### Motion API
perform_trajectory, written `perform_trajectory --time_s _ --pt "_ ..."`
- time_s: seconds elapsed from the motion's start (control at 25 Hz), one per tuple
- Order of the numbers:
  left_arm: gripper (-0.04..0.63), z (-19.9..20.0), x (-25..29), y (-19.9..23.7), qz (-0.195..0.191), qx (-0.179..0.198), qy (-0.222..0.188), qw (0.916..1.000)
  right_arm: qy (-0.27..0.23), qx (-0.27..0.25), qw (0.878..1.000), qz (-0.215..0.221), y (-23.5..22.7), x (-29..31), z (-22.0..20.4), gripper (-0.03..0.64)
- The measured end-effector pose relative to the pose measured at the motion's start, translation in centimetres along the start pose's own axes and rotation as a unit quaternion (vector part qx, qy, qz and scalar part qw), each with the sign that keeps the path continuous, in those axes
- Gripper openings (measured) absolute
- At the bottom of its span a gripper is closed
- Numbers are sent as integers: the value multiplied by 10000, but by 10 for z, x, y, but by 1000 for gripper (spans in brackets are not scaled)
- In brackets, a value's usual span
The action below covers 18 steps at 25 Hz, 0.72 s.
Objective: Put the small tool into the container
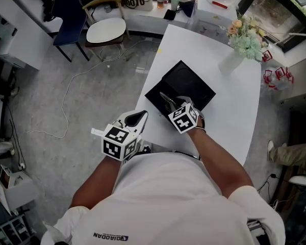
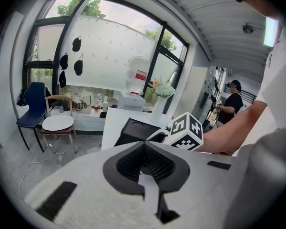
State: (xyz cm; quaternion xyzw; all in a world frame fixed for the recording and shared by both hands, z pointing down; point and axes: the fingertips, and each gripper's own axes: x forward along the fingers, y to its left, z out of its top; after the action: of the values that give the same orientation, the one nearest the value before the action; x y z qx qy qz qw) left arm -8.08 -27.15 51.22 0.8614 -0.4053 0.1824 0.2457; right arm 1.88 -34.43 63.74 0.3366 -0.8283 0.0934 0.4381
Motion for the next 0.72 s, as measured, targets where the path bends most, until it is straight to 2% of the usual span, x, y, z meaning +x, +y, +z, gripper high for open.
perform_trajectory --time_s 0.24,0.44,0.72 --pt "9 1 0 -2 -61 38 -9 10000 6 142 9997 198 12 -10 2 84" --pt "9 0 1 -5 -102 50 13 9999 -45 395 9980 490 25 -17 0 23" --pt "9 0 -1 -8 -141 90 17 9999 -18 452 9982 390 22 -8 -8 18"
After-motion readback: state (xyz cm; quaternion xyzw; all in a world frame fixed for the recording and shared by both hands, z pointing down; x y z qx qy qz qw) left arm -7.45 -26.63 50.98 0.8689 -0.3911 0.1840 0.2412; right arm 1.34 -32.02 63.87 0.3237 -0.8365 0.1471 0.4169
